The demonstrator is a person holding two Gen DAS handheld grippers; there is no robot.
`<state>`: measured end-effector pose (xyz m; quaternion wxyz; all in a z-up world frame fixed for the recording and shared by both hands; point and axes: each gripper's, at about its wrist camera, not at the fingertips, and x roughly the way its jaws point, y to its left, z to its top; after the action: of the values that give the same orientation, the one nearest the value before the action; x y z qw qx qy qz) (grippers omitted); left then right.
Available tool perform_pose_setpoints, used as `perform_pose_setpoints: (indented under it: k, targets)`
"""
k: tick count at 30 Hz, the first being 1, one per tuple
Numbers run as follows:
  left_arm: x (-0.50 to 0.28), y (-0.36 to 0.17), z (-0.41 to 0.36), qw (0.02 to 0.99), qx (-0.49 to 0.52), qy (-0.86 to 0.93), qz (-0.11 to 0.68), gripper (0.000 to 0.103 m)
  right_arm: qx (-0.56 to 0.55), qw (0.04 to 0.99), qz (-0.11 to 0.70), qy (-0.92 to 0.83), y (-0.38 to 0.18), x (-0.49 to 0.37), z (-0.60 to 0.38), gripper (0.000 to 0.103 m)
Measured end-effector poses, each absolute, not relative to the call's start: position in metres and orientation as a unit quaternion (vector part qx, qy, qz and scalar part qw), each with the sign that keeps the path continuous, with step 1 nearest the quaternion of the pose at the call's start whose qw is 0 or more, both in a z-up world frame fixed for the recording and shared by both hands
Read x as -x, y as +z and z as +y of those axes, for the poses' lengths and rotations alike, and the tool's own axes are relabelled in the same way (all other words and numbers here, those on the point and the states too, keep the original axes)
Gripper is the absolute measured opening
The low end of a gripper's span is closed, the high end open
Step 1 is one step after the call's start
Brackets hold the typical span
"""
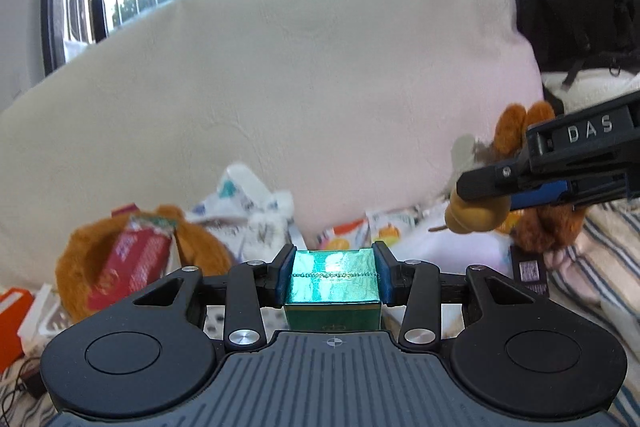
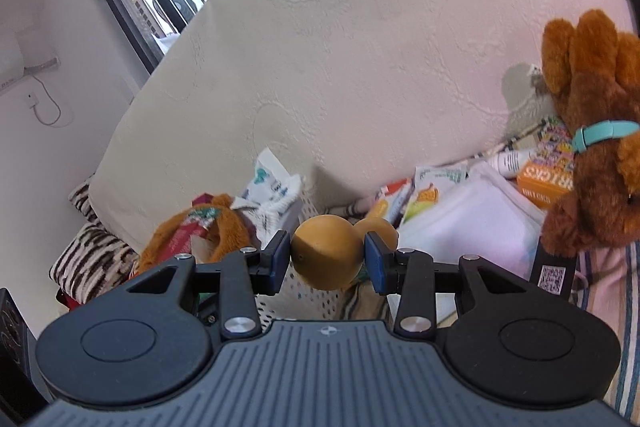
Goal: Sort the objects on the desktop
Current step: 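Lift the green box and yellow gourd and carry them toward the white basket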
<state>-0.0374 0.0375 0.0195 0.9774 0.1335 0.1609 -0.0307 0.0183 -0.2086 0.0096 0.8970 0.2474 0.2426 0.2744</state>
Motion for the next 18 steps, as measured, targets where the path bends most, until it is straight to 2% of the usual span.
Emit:
perform_pose_setpoints:
  k: [9,18]
  targets:
    - [0.034,0.06,0.061,0.984,-0.134,-0.002,0.115,0.041,-0.243,0.898,0.215,0.296,0.041,-0.029,-0.184,0.045]
    - [0.017,0.086,0.134,0.986,-0.124,0.062,0.094,0.041,-0.231,0.884,0.212,0.347,0.06,-0.064,-0.104,0.045]
